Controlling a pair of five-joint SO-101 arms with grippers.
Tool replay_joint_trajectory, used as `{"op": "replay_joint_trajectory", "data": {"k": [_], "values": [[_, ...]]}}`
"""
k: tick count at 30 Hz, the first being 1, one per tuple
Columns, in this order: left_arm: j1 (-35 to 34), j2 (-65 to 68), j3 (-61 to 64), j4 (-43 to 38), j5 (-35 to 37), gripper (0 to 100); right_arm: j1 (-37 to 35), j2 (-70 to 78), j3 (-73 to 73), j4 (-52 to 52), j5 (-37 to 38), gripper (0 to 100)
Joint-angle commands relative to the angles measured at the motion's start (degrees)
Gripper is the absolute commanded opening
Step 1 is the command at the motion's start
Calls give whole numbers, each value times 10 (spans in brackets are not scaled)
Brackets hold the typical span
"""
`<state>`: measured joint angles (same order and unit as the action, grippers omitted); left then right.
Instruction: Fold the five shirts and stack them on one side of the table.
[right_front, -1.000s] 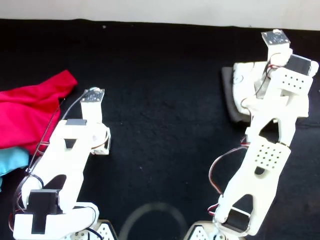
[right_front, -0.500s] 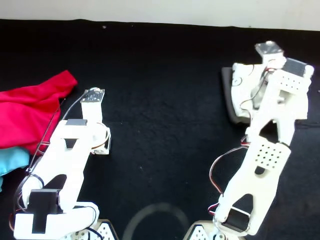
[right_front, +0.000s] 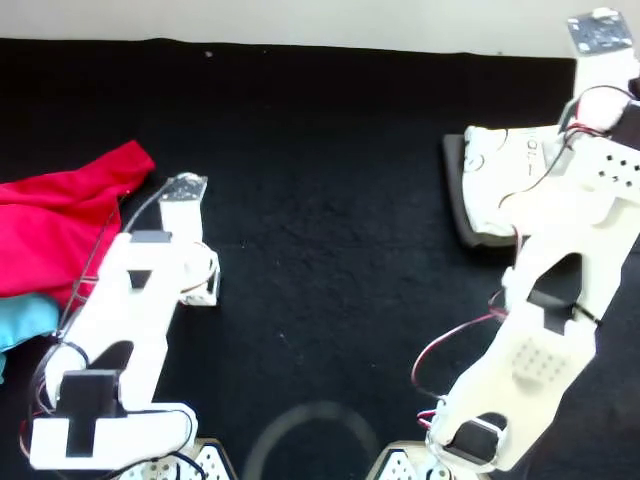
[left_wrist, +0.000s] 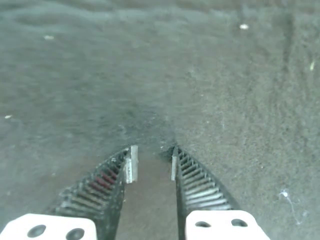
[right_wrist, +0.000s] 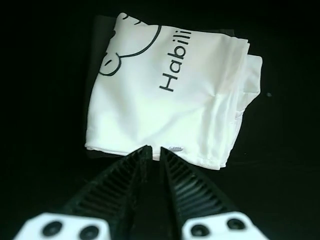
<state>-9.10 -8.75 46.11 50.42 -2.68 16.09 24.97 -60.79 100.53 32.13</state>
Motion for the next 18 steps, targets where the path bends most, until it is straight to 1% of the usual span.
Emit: {"op": "replay_joint_trajectory", "data": {"k": [1,4,7,9,11,14,18], "values": [[-58,-10,-99,88,-1,130,-36,-108,87,7,7,132],[-131,-7,-183,149,-9,136,-58,-175,167,6,7,163],[-209,-2,-244,164,-68,204,-83,-249,244,6,7,163],[-255,-2,-262,163,-93,250,-101,-299,297,6,9,163],[-291,-1,-268,157,-113,258,-121,-347,348,5,10,163],[-320,7,-253,129,-142,258,-150,-415,415,5,10,163],[-351,55,-239,81,-156,258,-171,-505,491,5,8,163]]}}
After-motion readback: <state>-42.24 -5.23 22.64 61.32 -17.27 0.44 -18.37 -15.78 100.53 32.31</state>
